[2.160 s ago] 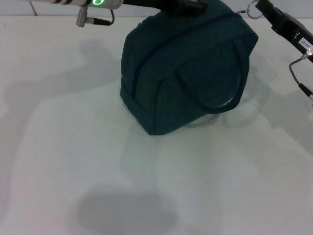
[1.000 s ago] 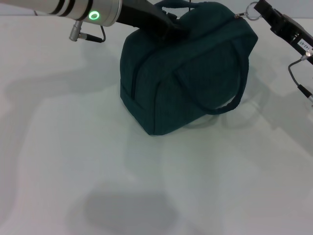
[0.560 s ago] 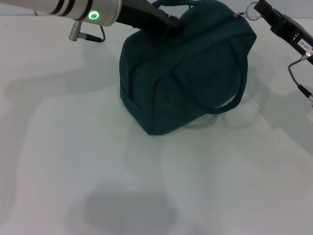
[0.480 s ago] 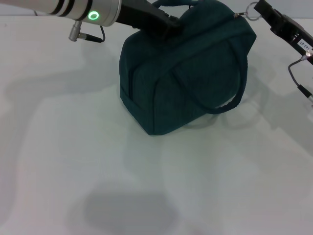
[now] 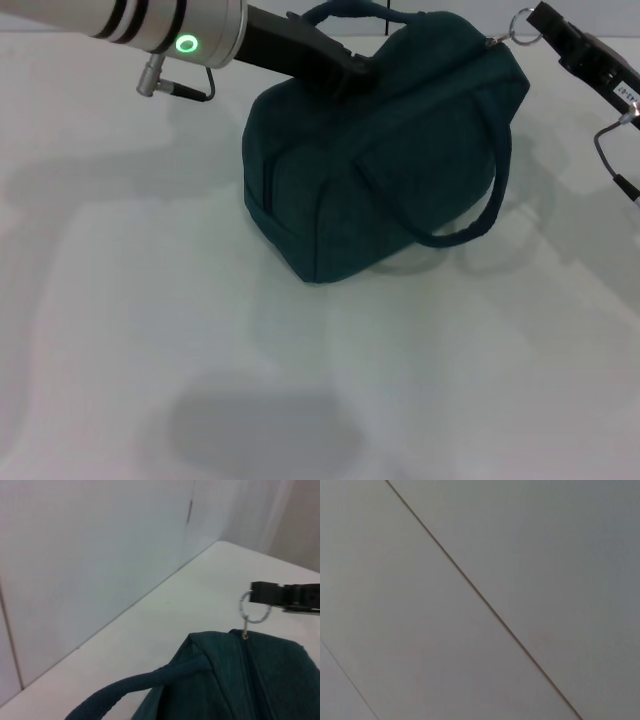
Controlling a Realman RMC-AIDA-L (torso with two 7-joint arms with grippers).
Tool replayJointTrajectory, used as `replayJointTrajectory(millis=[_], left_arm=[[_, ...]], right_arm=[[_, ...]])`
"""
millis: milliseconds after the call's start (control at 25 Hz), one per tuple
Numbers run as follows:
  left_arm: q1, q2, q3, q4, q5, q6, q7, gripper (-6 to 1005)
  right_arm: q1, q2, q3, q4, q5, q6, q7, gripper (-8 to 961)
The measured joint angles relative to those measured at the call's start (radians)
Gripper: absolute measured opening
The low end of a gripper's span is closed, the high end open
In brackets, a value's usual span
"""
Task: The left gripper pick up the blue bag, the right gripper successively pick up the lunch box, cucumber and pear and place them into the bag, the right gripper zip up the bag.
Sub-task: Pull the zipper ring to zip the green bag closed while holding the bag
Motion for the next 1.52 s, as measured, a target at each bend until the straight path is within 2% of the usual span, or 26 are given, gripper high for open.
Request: replayJointTrajectory(millis=[400, 640, 1160, 1520], left_arm=[[0.003, 0.007, -0.006, 0.002, -0.095, 0.082, 0.041, 77], [0.003, 0.006, -0.039, 0.002, -0.128, 0.134, 0.055, 72], [0.003, 0.006, -0.049, -0.002, -0.176, 0.179, 0.066, 47], [0.004, 0.006, -0.081, -0.005, -0.198, 0.208, 0.086, 47]], right_arm=[[0.003, 0.000, 0.000, 0.003, 0.014, 0.012, -0.007, 37], [0.007, 0.000, -0.003, 0.003, 0.015, 0.064, -0.014, 38], [0.025, 0.000, -0.013, 0.003, 0.007, 0.186, -0.055, 40], [0.036, 0.000, -0.054, 0.014, 0.005, 0.269, -0.081, 42]])
